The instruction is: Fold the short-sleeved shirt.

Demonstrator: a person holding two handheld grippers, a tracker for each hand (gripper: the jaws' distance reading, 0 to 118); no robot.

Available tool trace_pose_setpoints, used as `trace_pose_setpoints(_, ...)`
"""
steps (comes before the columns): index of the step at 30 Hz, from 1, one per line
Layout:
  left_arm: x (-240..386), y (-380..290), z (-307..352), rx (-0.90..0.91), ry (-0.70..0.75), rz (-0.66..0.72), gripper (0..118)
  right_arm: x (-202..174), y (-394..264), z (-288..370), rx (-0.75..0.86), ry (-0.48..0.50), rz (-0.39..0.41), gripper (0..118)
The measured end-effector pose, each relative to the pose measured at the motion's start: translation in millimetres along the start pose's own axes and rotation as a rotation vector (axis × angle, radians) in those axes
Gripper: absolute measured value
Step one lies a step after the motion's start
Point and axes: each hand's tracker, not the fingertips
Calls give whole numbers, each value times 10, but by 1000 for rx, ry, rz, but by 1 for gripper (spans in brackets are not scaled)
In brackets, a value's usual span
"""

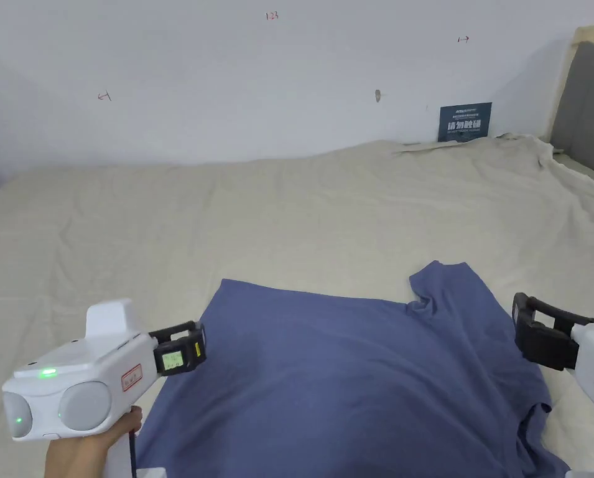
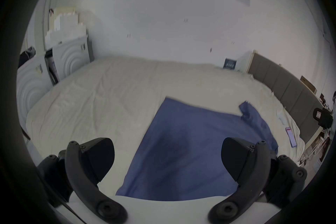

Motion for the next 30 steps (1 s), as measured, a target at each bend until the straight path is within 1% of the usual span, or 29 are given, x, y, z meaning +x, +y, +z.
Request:
trace_pose_setpoints(1, 54, 27, 15, 39, 2, -13, 114, -16, 20, 5, 16, -15, 26, 86)
trace_pose_setpoints(2, 105, 43, 11, 66, -6, -24, 105, -30, 35, 5, 27, -19, 38, 76)
trace_pose_setpoints(3, 145, 57, 10, 91, -22, -25, 87, -39, 46, 2, 38, -17, 44, 61)
trace_pose_setpoints(4, 175, 64, 1, 111, -45, -14, 50, -91, 45, 14, 43, -16, 46, 29)
trace_pose_setpoints(5, 203, 71, -24, 115, -59, -8, 19, -104, 48, 6, 52, -17, 44, 5)
trace_pose_setpoints(6, 233, 79, -54, 111, -80, 3, 3, -108, 47, -9, 61, -17, 42, 0)
trace_pose_setpoints(7, 258, 80, -88, 110, -61, 10, 0, -108, 45, -23, 72, -17, 43, 0)
trace_pose_setpoints(9, 285, 104, -182, 94, -108, 23, 0, -148, 49, -46, 74, -7, 50, 0)
trace_pose_setpoints(11, 330, 162, -348, 75, -110, 20, 0, -146, 49, -108, 84, -14, 55, 0)
trace_pose_setpoints(12, 339, 189, -430, 60, -112, -2, 0, -168, 59, -136, 78, -14, 62, 0)
trace_pose_setpoints(15, 338, 327, -795, 29, -117, -33, 0, -145, 71, -275, 69, -11, 44, 0)
trace_pose_setpoints(18, 281, 457, -1321, -19, -135, -55, 0, -143, 86, -454, 52, -19, 35, 0)
trace_pose_setpoints(22, 189, 651, -2150, -140, -134, -91, 0, -129, 73, -716, 28, -26, 19, 0)
trace_pose_setpoints(23, 173, 656, -2365, -243, -167, -35, 0, -120, 62, -791, 20, -30, 18, 0)
trace_pose_setpoints(24, 163, 659, -2546, -274, -162, -28, 0, -126, 58, -857, 13, -34, 19, 0)
trace_pose_setpoints(25, 155, 673, -2751, -275, -128, -57, 0, -125, 47, -928, 2, -39, 22, 0)
trace_pose_setpoints(27, 159, 693, -3119, -343, -108, -102, 0, -106, 16, -1062, -16, -49, 22, 0)
trace_pose_setpoints(28, 158, 694, -3298, -382, -111, -109, 5, -120, 19, -1113, -24, -54, 19, 0)
trace_pose_setpoints(29, 156, 688, -3457, -407, -98, -117, 14, -117, 7, -1173, -35, -63, 20, 0)
trace_pose_setpoints(30, 151, 678, -3599, -426, -97, -117, 25, -109, -9, -1228, -47, -71, 23, 0)
